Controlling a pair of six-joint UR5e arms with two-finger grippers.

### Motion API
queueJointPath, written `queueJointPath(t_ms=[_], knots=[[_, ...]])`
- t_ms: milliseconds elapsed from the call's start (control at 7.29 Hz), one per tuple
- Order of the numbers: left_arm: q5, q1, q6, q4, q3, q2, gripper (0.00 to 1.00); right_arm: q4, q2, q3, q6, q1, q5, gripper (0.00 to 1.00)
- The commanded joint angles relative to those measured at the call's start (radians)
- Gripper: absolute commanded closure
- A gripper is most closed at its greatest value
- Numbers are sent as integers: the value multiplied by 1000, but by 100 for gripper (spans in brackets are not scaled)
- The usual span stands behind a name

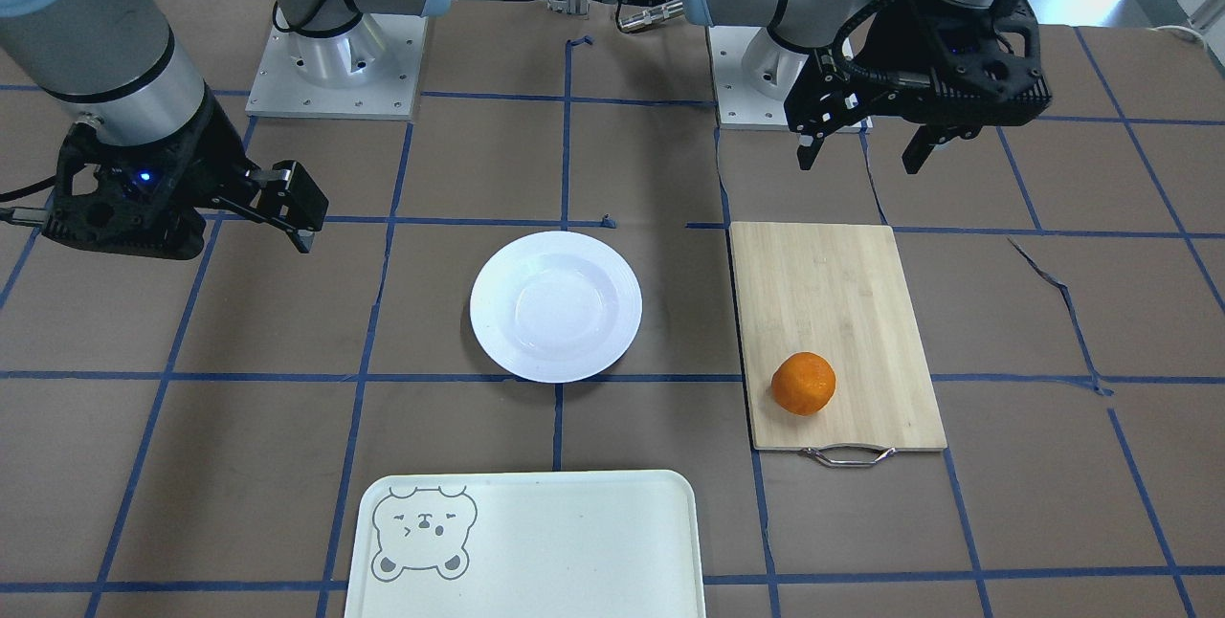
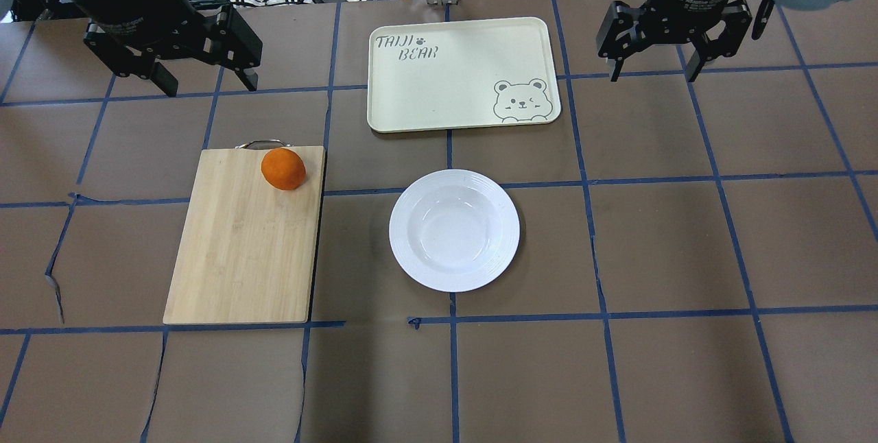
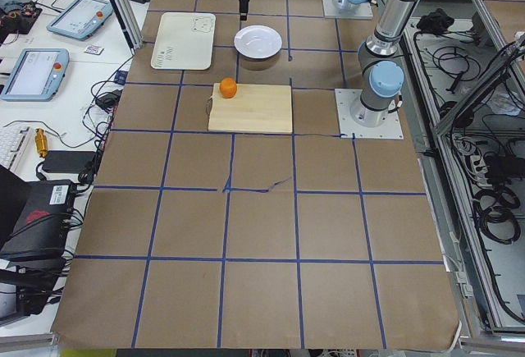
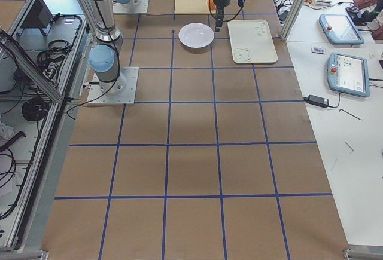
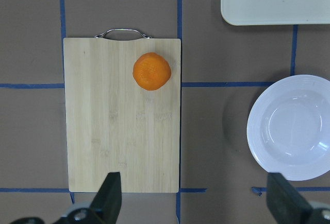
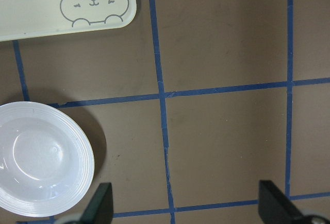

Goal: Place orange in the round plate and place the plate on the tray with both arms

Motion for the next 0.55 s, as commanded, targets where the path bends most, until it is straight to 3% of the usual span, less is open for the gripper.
queueJointPath(t_ms=[0, 412], knots=[[1, 0, -1, 0, 0, 1, 0, -1, 1, 2, 1, -1, 6, 0], [0, 0, 2, -1, 1, 1, 0, 2, -4, -2, 3, -1, 7, 0]])
